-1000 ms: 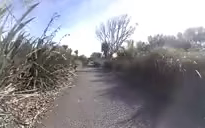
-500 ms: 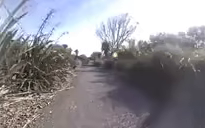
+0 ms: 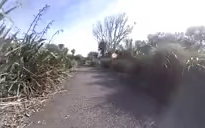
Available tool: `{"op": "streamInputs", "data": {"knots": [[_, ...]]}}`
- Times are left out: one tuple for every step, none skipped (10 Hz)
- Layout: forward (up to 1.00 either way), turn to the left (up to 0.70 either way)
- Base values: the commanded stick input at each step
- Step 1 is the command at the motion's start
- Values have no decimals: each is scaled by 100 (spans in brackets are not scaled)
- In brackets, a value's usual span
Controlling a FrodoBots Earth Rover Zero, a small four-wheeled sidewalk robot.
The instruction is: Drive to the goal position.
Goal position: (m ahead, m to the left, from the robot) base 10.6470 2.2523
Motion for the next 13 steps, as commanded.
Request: {"op": "streamInputs", "data": {"knots": [[45, 0], [45, 0], [45, 0], [45, 0], [45, 0], [45, 0], [45, 0], [45, 0], [45, 0], [45, 0], [45, 0], [45, 0], [45, 0]]}}
